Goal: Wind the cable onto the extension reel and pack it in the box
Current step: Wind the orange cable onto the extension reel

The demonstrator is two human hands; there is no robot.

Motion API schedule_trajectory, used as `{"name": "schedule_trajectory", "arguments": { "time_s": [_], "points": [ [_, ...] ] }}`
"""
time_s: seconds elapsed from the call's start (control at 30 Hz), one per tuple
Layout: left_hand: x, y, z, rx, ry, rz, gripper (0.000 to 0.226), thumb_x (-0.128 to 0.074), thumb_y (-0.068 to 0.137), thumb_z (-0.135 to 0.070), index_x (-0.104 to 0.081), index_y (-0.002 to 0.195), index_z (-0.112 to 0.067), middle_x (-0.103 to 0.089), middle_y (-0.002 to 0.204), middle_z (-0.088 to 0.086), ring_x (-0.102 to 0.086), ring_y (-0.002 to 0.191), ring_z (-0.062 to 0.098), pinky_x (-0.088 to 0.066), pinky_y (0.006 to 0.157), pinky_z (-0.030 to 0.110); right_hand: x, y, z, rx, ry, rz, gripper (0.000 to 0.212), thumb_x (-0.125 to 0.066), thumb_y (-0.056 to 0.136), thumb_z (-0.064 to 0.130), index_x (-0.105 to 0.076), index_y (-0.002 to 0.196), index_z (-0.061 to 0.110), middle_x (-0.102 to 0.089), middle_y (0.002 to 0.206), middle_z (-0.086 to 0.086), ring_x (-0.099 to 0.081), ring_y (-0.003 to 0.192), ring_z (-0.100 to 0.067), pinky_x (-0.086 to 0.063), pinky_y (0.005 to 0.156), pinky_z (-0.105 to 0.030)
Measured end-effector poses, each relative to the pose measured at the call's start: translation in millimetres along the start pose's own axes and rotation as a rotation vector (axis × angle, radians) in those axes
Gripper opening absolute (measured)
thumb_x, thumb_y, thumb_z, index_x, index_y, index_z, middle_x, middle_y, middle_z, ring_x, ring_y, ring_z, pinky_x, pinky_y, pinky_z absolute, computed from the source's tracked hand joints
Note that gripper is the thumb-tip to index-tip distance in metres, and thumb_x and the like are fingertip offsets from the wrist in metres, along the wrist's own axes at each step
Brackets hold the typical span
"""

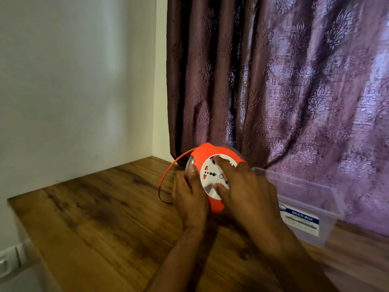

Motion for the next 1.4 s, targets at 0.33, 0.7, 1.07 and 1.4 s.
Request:
{"name": "schedule_trajectory", "arguments": {
  "time_s": [0.33, 0.7, 1.07, 1.4],
  "points": [
    [-1, 0, -1, -0.048, 0.003, 0.039, 0.054, -0.034, 0.097, -0.057, -0.056, 0.083, -0.009, -0.066, 0.082, 0.004, -0.065, 0.08, 0.022, -0.055, 0.073, 0.053, -10, -2, -3, -0.06, -0.022, -0.042, 0.069, -0.049, 0.085, 0.067, -0.025, 0.145, 0.044, -0.066, 0.12, -0.001, -0.065, 0.104, -0.028, -0.051, 0.076, -0.037],
    [0, -8, -6, -0.158, 0.056, 0.112, 0.056, -0.037, 0.091, -0.058, -0.059, 0.087, -0.007, -0.063, 0.085, 0.002, -0.061, 0.082, 0.02, -0.052, 0.077, 0.05, -27, 1, -15, -0.584, 0.527, 0.044, 0.059, -0.057, 0.07, 0.073, -0.052, 0.112, 0.033, -0.07, 0.106, -0.007, -0.066, 0.097, -0.034, -0.052, 0.083, -0.038],
    [1, -3, 2, -0.097, 0.053, 0.06, 0.058, -0.034, 0.09, -0.061, -0.057, 0.081, -0.008, -0.064, 0.08, 0.005, -0.062, 0.079, 0.024, -0.051, 0.075, 0.052, -30, 1, -15, -0.544, 0.647, 0.08, 0.041, -0.06, 0.083, 0.056, -0.049, 0.107, 0.024, -0.075, 0.088, -0.003, -0.07, 0.075, -0.031, -0.052, 0.069, -0.033],
    [2, 1, 0, -0.037, 0.04, -0.016, 0.057, -0.032, 0.09, -0.06, -0.056, 0.078, -0.01, -0.063, 0.077, 0.004, -0.061, 0.076, 0.023, -0.052, 0.074, 0.051, -19, 1, -6, -0.017, 0.075, 0.132, 0.068, -0.053, 0.093, 0.038, -0.012, 0.147, 0.044, -0.043, 0.137, -0.005, -0.058, 0.113, -0.03, -0.05, 0.08, -0.038]
  ]
}}
Point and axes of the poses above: each hand's wrist, its own y-axis towards the middle knuckle, its own x-axis out of the back of the hand, z = x × y, the point moved 1 cm from there along y, towards the middle knuckle
